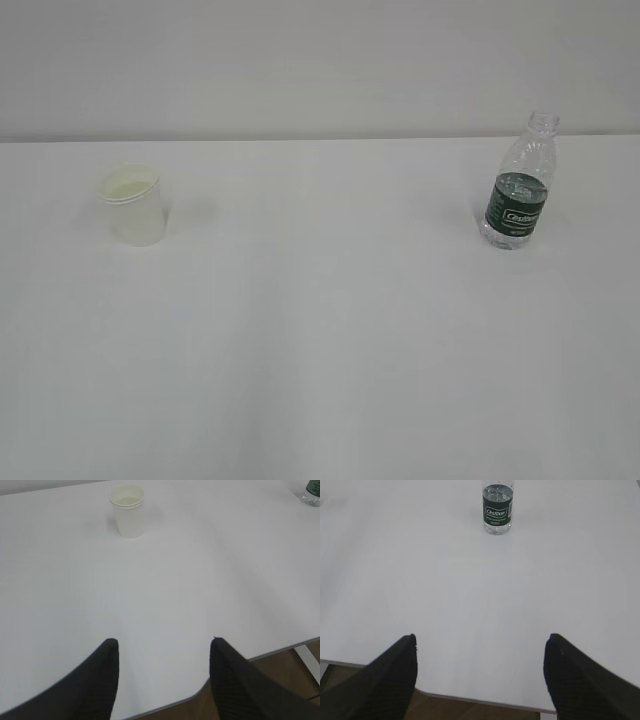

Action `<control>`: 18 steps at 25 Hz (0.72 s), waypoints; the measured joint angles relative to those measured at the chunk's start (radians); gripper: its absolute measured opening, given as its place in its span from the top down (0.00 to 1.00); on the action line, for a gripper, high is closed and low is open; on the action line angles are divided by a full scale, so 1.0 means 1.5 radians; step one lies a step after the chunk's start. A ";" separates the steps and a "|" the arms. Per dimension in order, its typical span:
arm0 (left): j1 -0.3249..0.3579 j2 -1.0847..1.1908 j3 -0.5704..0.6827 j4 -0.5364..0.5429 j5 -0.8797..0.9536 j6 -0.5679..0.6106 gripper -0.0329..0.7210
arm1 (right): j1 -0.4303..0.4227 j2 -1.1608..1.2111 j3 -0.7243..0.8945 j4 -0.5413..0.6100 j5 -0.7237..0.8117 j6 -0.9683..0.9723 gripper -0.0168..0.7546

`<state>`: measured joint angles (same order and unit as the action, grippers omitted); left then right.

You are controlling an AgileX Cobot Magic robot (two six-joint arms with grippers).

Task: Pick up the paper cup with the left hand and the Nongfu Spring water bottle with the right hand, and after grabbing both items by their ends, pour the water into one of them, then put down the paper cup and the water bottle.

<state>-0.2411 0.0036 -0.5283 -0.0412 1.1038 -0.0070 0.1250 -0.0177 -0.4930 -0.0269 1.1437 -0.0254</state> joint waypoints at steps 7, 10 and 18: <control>0.000 0.000 0.000 0.000 0.000 0.000 0.41 | 0.000 0.000 0.000 0.000 0.000 0.000 0.22; 0.000 0.000 0.000 0.000 0.000 0.000 0.41 | 0.000 0.000 0.000 0.000 0.000 0.000 0.22; 0.000 0.000 0.000 0.000 0.000 0.000 0.40 | 0.000 0.000 0.000 0.000 0.000 0.001 0.22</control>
<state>-0.2411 0.0036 -0.5283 -0.0412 1.1038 -0.0070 0.1250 -0.0177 -0.4930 -0.0269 1.1437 -0.0235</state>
